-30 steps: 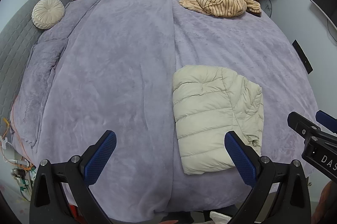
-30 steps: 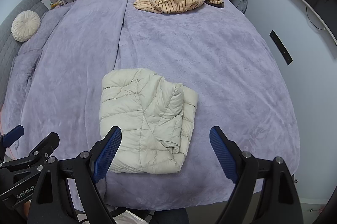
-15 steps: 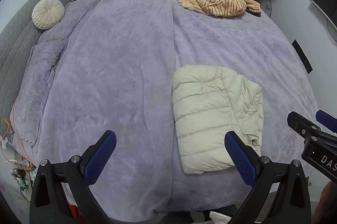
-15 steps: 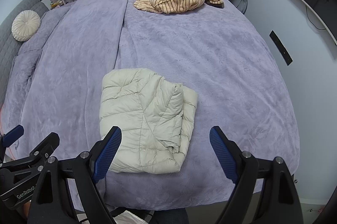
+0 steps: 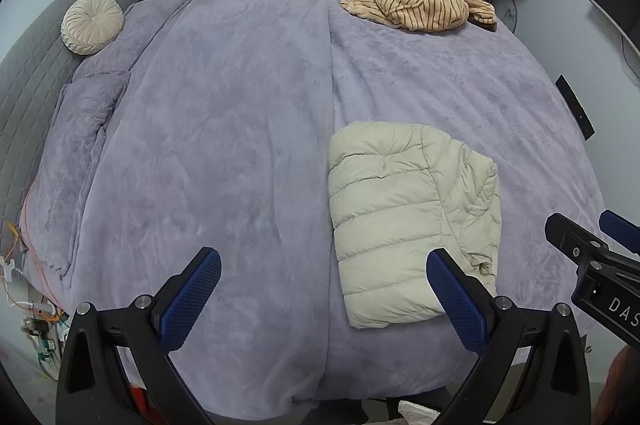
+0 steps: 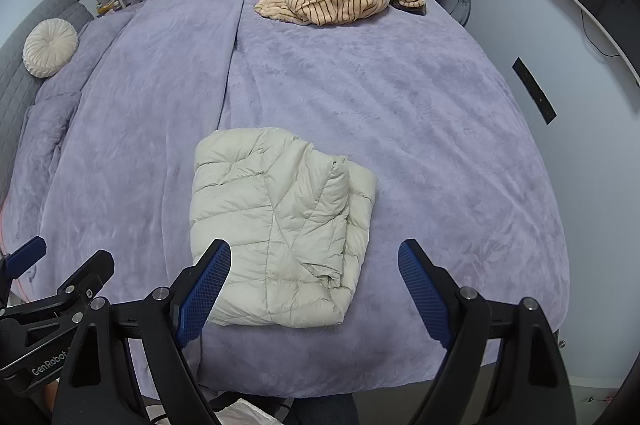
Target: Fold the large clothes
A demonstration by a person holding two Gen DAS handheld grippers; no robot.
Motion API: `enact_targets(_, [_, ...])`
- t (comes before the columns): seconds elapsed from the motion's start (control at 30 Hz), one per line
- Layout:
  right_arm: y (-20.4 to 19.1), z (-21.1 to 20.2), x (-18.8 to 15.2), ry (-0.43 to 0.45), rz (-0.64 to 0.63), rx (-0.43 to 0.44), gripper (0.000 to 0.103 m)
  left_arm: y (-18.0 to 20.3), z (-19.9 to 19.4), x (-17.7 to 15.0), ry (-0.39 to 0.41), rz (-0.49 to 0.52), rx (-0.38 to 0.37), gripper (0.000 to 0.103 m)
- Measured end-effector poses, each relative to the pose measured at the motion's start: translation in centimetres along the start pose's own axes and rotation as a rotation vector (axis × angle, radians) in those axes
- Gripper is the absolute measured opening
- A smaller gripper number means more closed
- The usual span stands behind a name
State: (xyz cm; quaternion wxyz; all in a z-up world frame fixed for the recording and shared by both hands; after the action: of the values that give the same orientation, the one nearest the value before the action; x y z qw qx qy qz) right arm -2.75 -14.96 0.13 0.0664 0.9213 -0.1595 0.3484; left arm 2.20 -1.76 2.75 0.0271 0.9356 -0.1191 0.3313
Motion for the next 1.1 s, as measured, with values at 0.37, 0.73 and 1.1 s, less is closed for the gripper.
enact_targets(0.37, [-0.07, -0.07, -0.05, 0.001, 0.000, 0.001, 0.088, 0.13, -0.02, -0.02, 0.001, 0.001, 0.002, 0.103])
enact_targets(0.73, [-0.18, -0.10, -0.21, 0.001, -0.005, 0.005, 0.088, 0.01, -0.03, -0.08, -0.002, -0.001, -0.001, 0.103])
enact_targets(1.1, [-0.27, 0.13, -0.58, -0.009, -0.008, 0.012, 0.088, 0.14, -0.17, -0.30, 0.002, 0.012, 0.014, 0.103])
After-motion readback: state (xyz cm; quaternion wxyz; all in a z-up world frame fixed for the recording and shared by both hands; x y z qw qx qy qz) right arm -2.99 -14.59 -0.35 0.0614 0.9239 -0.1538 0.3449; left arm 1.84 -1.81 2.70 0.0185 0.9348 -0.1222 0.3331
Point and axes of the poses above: each gripper's, at about its wrist camera, not at the fingertips, and z roughly the way its jaws point, y to its right, x to its top, the point moved 1 cm from there along z, roughly the way its jaws point, and after that the axes turned 15 degrees about y, right-handed, at the moved point
